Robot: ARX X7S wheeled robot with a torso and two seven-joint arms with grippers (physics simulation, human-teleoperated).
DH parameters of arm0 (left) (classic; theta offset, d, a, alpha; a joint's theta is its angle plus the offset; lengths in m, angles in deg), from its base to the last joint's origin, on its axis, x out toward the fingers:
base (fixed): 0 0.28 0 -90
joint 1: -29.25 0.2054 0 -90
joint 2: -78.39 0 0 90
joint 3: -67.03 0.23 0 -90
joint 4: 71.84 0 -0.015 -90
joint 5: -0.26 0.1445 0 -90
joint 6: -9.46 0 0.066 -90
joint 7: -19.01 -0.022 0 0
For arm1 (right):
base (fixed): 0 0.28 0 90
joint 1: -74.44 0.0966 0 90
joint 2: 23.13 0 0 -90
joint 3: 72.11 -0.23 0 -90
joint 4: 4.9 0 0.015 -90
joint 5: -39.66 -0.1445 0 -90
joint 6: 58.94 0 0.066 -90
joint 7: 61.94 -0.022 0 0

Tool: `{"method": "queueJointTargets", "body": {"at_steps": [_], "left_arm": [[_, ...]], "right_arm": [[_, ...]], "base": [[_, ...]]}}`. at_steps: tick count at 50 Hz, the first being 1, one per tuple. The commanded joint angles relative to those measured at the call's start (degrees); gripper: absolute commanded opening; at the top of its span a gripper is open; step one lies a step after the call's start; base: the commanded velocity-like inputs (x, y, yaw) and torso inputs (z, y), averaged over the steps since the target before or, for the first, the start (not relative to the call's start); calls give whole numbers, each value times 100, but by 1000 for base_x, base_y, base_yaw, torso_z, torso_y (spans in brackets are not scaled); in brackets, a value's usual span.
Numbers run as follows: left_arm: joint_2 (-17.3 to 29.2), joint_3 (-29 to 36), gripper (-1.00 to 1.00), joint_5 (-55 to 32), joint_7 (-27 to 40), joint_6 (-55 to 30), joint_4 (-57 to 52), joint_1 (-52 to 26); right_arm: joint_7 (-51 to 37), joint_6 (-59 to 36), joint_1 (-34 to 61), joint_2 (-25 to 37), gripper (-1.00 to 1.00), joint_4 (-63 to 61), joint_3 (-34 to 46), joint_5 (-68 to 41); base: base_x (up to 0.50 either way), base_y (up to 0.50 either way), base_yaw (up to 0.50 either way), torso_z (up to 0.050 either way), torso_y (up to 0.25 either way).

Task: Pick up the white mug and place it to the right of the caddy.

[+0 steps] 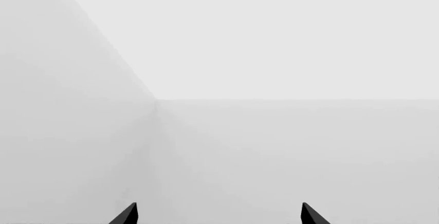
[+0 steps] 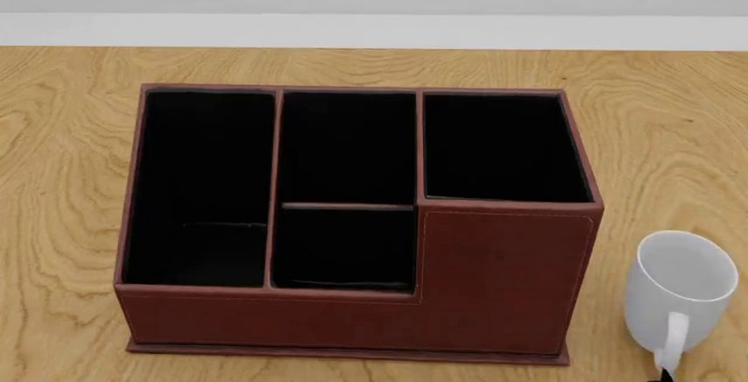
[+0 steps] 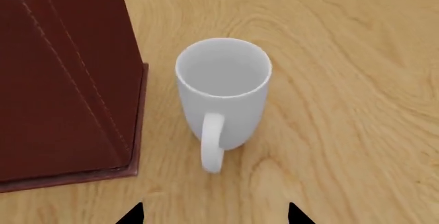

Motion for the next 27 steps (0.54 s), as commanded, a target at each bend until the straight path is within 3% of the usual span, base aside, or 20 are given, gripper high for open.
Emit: {"method": "queueJointTargets", "body": {"at_steps": [1,27], "left_arm": [[-93,-2,100,110,-66,19,-15,82],[-146,-205,100,71,-148,165,-63,279]], "right_arm": [[-109,-386,-519,-53,100,-1009,-346,-144],[-161,-1250,-1131,-128,100,-2801,-1062,-546]], "base": [[0,0,0,0,0],[0,0,0,0,0]]}}
